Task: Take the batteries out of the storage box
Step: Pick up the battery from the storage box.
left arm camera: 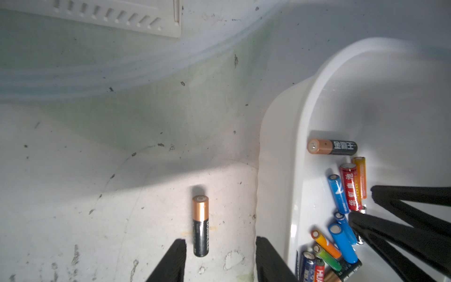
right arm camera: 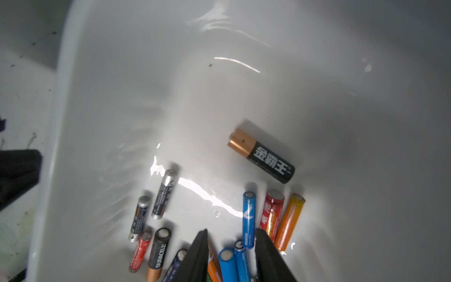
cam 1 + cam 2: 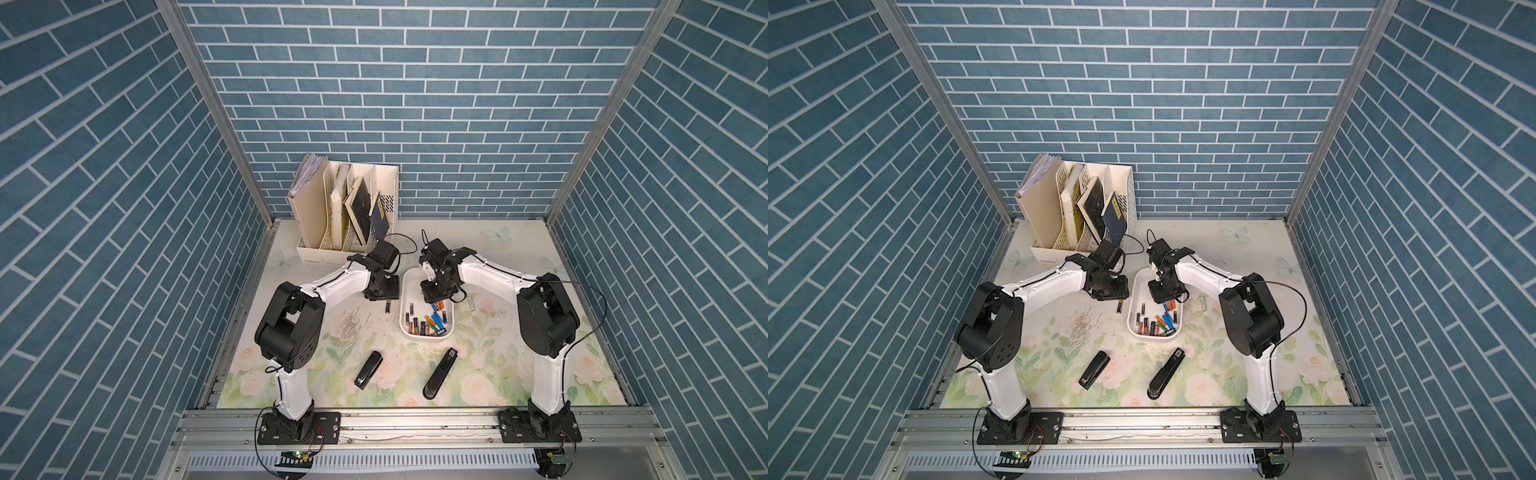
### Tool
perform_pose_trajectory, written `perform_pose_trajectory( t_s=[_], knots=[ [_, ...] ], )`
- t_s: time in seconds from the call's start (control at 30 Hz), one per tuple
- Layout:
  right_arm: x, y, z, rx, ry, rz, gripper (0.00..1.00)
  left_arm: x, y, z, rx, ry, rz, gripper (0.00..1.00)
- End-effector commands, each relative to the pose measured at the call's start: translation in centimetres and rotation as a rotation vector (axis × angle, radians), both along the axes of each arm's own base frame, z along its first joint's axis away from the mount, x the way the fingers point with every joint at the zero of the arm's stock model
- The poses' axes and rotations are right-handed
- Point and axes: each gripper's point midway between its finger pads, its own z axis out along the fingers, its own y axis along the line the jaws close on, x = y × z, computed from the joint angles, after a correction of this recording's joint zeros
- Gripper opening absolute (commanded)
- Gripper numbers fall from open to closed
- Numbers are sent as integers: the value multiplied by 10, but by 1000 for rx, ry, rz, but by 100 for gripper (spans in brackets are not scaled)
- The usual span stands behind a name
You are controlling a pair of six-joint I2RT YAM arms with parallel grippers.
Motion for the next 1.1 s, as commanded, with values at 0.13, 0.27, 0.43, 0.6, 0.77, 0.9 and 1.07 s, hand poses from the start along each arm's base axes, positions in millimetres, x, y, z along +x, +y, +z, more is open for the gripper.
perform_pose_trajectory(
  t_s=[0.13,0.27,0.43,0.6,0.77,0.9,1.07],
  knots=[
    [-8,-7,-18,-59,32,8,31,-2,4,0,3,4,-1,52],
    [-10,-8,-23,-68,43,9,31,-2,3,-2,2,6,-4,52],
    [-10,-12,-30,-96,39,5,30,-3,3,-2,3,8,-6,52],
    [-11,-11,-34,-97,47,9,30,-4,4,-3,7,9,-5,52],
    [-12,-8,-38,-94,57,15,28,-4,4,-3,5,10,-6,52],
    [-13,-7,-42,-99,62,21,27,-4,4,-3,7,9,-7,52],
    [-14,-7,-47,-103,68,22,25,-3,4,-2,7,8,-8,52]
  ],
)
